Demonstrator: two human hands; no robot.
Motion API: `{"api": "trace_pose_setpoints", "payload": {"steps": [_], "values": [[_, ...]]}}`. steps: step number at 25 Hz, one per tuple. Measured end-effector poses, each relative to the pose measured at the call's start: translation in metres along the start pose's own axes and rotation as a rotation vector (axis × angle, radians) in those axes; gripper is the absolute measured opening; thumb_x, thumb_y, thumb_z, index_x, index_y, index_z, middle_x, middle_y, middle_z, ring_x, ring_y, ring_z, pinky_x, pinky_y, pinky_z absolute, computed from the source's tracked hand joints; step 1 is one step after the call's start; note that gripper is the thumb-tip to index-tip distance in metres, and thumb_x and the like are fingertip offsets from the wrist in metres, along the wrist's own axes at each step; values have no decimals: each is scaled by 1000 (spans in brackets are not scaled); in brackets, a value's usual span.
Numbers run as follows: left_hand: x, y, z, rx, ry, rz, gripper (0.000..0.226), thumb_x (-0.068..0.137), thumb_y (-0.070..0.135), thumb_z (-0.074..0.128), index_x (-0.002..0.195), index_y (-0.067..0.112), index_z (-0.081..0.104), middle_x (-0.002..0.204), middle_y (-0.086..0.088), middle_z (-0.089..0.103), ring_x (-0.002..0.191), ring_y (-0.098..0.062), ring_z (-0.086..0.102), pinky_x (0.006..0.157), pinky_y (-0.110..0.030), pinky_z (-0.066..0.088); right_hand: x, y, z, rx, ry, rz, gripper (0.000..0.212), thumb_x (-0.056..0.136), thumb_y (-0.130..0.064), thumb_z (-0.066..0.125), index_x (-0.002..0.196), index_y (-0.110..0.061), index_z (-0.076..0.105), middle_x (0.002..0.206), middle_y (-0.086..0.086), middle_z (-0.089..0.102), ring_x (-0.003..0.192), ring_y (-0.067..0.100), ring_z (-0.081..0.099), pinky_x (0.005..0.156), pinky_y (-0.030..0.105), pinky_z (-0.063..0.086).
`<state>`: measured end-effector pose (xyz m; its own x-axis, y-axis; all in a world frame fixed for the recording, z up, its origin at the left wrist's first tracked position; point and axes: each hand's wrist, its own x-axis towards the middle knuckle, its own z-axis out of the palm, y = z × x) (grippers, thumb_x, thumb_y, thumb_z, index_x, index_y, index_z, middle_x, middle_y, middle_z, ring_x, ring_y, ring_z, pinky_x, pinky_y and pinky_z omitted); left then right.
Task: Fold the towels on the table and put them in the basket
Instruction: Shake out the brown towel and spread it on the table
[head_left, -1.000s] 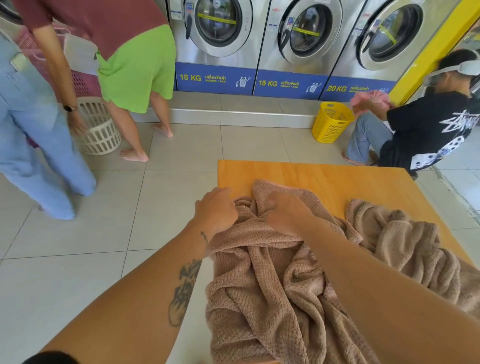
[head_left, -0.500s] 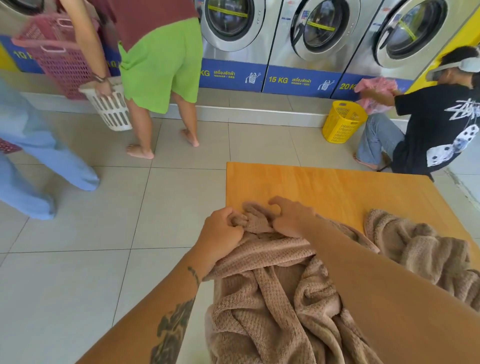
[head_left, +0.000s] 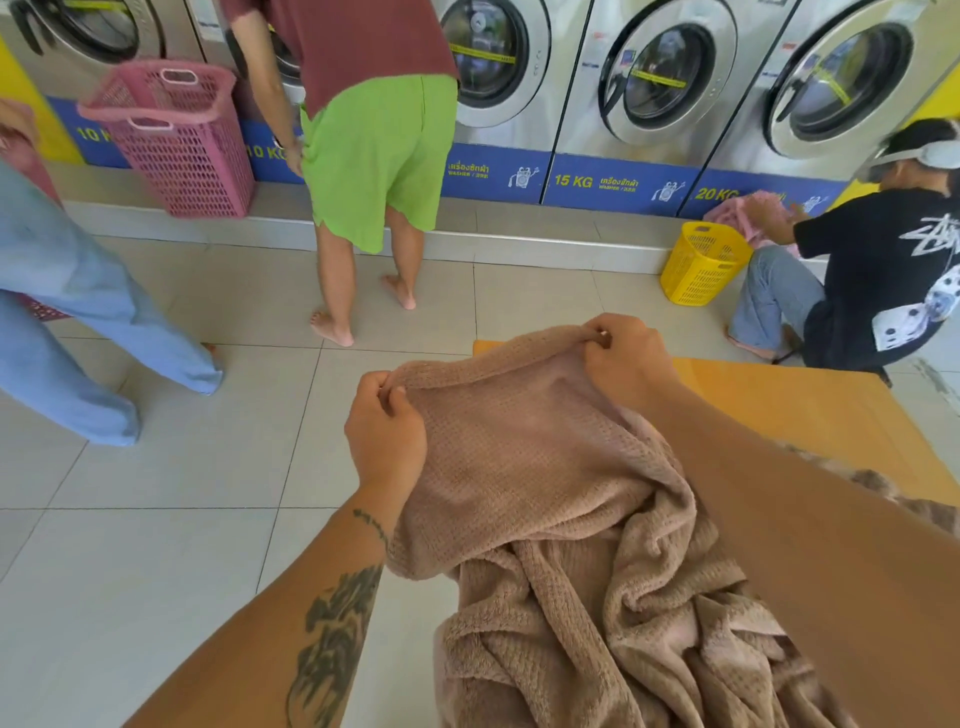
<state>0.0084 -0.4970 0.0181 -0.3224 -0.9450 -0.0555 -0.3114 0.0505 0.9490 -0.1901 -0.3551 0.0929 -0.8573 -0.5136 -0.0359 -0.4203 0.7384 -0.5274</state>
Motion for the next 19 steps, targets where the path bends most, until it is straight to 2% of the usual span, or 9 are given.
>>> {"api": "trace_pose_setpoints", "payload": {"steps": [3, 5, 7, 9, 11, 13, 16, 18, 19], "values": [[5, -12, -4, 208, -114, -139, 43, 90, 11, 49, 129, 29, 46, 123, -5, 55, 100, -28, 61, 81, -45, 54, -12, 0, 14, -178, -212, 45, 57, 86, -25, 56, 143, -26, 45, 145, 6, 48, 132, 33, 46, 107, 51, 39], [-5, -13, -5, 458, -151, -102, 54, 86, 11, 53, 136, 26, 42, 134, -8, 48, 117, -31, 52, 98, -53, 45, -28, 8, 22, -212, -306, 54, 60, 87, -20, 54, 145, -25, 41, 152, 7, 38, 137, 34, 39, 108, 54, 37], [-22, -8, -2, 505, -232, 23, 48, 86, 11, 53, 132, 26, 47, 133, -6, 47, 119, -28, 49, 100, -49, 39, -46, 19, 26, -218, -364, 46, 56, 89, -21, 53, 143, -28, 43, 150, 8, 36, 135, 36, 38, 107, 55, 37], [-47, -12, 7, 502, -412, 135, 37, 91, 18, 53, 126, 30, 51, 131, 0, 48, 118, -23, 49, 102, -47, 39, -69, 33, 28, -294, -376, 83, 58, 86, -23, 52, 143, -32, 41, 148, 8, 36, 134, 37, 37, 106, 56, 37], [-70, -23, 16, 556, -600, 171, 34, 93, 27, 54, 127, 34, 51, 132, 3, 41, 122, -21, 42, 103, -47, 39, -95, 46, 27, -443, -355, 204, 65, 83, -32, 54, 145, -31, 33, 149, 13, 30, 135, 42, 30, 105, 59, 33], [-81, -34, 22, 631, -676, 193, 25, 94, 31, 54, 120, 33, 56, 126, 2, 36, 120, -23, 37, 97, -42, 44, -118, 60, 25, -542, -432, 385, 70, 85, -39, 54, 146, -26, 23, 151, 17, 22, 134, 46, 29, 100, 59, 36], [-79, -33, 20, 684, -607, 275, 9, 95, 29, 54, 98, 25, 62, 110, -1, 45, 103, -24, 47, 75, -36, 44, -139, 80, 23, -507, -455, 388, 56, 87, -31, 58, 136, -24, 31, 131, 14, 49, 114, 40, 52, 81, 46, 52], [-71, -25, 16, 682, -521, 329, 12, 95, 27, 53, 97, 19, 62, 103, -2, 48, 98, -27, 52, 71, -38, 43, -140, 80, 16, -389, -287, 266, 39, 88, -24, 54, 125, -24, 43, 104, 7, 62, 93, 34, 61, 63, 36, 50], [-65, -19, 13, 666, -456, 336, 14, 96, 25, 51, 100, 17, 62, 102, -3, 49, 97, -29, 54, 72, -39, 44, -138, 75, 9, -297, -197, 213, 32, 88, -18, 52, 119, -23, 47, 98, 4, 62, 90, 33, 61, 57, 33, 44]]}}
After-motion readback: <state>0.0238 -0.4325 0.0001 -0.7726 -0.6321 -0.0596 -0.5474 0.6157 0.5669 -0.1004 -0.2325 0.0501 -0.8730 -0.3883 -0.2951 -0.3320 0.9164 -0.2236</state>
